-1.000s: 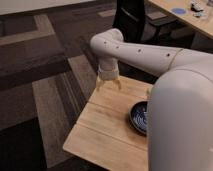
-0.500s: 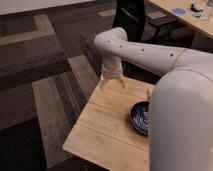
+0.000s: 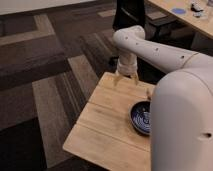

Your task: Place the pepper on the white sponge

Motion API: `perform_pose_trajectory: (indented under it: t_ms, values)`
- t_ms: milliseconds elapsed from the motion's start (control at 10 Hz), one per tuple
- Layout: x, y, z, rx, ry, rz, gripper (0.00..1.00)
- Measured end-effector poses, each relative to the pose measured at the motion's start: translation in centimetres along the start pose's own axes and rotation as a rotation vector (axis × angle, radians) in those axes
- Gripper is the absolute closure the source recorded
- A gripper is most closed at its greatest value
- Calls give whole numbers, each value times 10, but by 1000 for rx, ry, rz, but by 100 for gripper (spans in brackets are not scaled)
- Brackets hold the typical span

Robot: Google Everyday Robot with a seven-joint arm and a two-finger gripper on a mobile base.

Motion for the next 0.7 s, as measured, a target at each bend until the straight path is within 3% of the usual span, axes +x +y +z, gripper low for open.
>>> perform_pose_trajectory:
  t_ms: [500, 700]
  values:
    - [0, 0, 0, 0, 1, 0, 35]
    - [-4, -21, 6, 22, 11, -1, 35]
